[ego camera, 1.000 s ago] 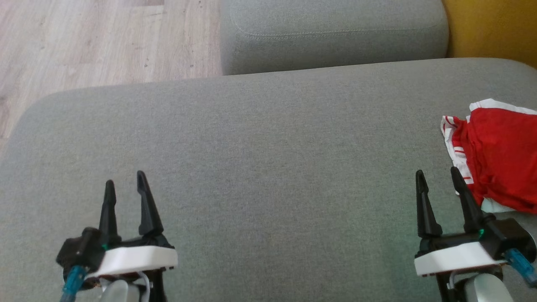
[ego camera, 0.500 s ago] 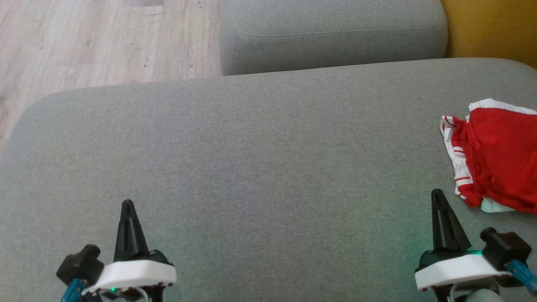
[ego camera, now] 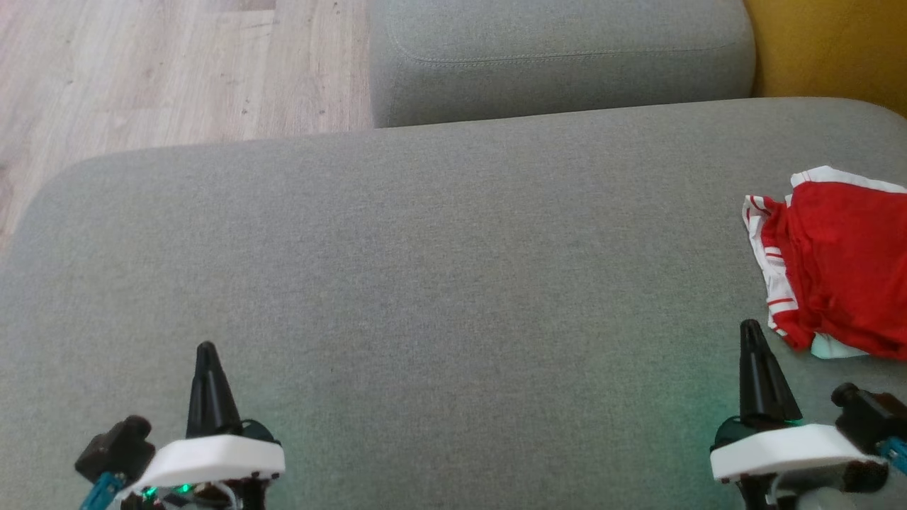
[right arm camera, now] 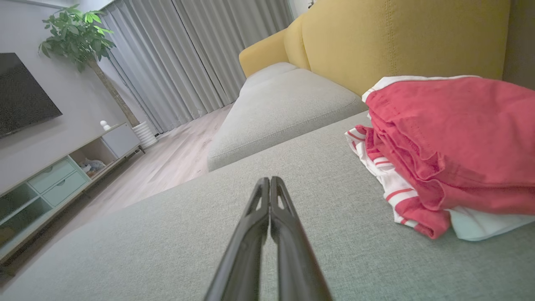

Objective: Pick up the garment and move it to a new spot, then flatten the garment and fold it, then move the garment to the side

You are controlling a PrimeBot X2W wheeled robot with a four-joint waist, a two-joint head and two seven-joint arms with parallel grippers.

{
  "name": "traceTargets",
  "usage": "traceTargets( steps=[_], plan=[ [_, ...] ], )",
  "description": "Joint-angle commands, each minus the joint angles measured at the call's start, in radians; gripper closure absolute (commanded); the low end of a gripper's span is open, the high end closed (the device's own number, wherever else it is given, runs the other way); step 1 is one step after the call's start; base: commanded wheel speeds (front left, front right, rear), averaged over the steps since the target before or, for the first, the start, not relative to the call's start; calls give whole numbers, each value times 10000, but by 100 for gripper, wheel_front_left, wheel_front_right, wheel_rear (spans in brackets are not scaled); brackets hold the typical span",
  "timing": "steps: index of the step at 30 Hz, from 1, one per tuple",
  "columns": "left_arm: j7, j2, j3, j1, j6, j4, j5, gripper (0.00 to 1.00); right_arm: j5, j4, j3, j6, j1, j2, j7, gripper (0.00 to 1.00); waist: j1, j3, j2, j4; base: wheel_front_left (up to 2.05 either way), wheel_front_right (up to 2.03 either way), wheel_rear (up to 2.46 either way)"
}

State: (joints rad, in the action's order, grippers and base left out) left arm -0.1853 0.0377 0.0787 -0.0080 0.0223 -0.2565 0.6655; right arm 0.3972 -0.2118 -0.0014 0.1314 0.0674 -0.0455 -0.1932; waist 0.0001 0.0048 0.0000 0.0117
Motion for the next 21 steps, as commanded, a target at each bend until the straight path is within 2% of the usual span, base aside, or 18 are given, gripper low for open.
traceTargets(
  steps=[1,21],
  plan=[
    [80,39,-200,-506,-86,291,234,100,341,264,-7,-2,-558,-148,47,100,0,0,0,-2,0,0,0],
    [668,56,-549,-606,-378,255,2096,100,2828,151,-109,-3,-790,-217,558,100,0,-3,0,-25,0,0,0]
  ],
)
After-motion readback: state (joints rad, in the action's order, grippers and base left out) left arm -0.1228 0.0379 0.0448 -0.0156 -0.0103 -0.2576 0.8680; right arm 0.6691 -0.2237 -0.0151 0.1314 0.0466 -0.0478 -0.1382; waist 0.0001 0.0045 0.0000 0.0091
